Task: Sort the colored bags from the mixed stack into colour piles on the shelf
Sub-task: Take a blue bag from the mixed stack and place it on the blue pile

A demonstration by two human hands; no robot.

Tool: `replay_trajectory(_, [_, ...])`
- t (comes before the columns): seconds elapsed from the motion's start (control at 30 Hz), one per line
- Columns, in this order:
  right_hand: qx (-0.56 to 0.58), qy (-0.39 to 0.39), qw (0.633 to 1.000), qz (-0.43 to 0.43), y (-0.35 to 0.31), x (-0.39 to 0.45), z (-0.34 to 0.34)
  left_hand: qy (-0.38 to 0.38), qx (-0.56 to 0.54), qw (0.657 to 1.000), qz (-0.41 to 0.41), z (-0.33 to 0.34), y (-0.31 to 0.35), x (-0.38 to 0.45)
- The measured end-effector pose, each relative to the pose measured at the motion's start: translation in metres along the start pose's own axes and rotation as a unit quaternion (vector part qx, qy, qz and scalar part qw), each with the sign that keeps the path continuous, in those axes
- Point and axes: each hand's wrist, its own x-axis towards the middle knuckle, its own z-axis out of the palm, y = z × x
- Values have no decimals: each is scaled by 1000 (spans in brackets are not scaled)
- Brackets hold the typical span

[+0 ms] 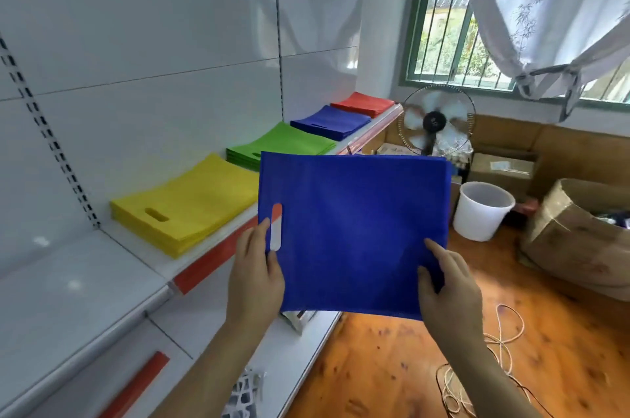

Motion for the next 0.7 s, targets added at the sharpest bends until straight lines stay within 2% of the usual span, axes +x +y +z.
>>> replay_trajectory(0.23, [-19, 17, 999, 31, 71, 70, 4, -40, -1, 999, 6, 103, 9, 56])
replay_trajectory(0.53, [-70, 29, 996, 41, 121, 220, 34, -45, -53, 997, 13, 236, 3, 186])
replay_trajectory(0.7, [-61, 43, 996, 56, 151, 295, 46, -67, -66, 995, 17, 297, 11, 255])
